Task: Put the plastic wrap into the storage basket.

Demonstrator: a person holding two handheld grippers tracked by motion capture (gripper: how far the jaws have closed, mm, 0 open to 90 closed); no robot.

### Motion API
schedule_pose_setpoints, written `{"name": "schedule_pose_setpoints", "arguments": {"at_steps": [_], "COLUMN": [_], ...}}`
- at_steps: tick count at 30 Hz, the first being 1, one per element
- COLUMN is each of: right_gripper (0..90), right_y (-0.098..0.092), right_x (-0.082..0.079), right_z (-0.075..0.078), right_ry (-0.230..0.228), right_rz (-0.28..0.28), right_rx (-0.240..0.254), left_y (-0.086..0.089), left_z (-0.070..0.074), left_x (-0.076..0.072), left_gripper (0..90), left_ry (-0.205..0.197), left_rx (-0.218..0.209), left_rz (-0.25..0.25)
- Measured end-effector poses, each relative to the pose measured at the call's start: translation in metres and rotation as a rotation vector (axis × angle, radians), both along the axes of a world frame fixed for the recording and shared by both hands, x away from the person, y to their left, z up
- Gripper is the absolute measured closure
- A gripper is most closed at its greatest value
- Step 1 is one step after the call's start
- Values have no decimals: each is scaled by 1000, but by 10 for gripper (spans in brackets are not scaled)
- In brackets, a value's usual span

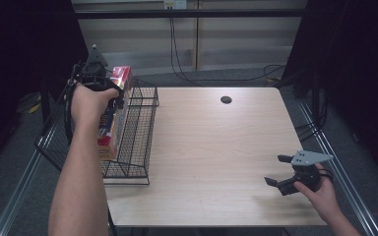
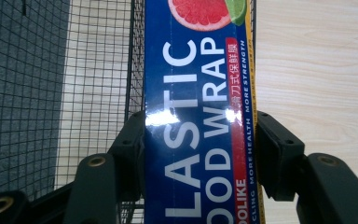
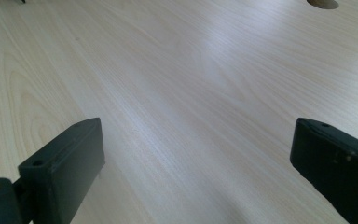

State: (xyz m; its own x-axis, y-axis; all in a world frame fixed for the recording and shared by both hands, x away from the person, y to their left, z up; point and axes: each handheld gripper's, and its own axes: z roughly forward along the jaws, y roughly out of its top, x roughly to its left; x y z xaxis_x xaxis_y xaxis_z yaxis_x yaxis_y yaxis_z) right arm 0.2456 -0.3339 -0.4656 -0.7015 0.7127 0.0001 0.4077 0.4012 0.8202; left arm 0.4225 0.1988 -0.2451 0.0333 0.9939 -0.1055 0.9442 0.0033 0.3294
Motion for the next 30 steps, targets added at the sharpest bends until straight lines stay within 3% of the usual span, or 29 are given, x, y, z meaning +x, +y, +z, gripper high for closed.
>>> {"name": "schedule_pose_setpoints", "arguments": {"at_steps": [17,21,30], "right_gripper": [27,27,27], "right_y": [1,1,0], "right_x": [0,1,1], "right_z": [0,-1,0], "right_ry": [-2,2,-1], "right_rz": [3,9,5], "right_rx": [2,1,2], "left_y": [16,22,31], "left_z": [5,5,6], "left_x": [-4,-5,-5], "left_gripper": [442,442,442], "left_ry": [-11,-12,-9], "left_rx": [18,1,8], "left_rz": [23,43,39]}}
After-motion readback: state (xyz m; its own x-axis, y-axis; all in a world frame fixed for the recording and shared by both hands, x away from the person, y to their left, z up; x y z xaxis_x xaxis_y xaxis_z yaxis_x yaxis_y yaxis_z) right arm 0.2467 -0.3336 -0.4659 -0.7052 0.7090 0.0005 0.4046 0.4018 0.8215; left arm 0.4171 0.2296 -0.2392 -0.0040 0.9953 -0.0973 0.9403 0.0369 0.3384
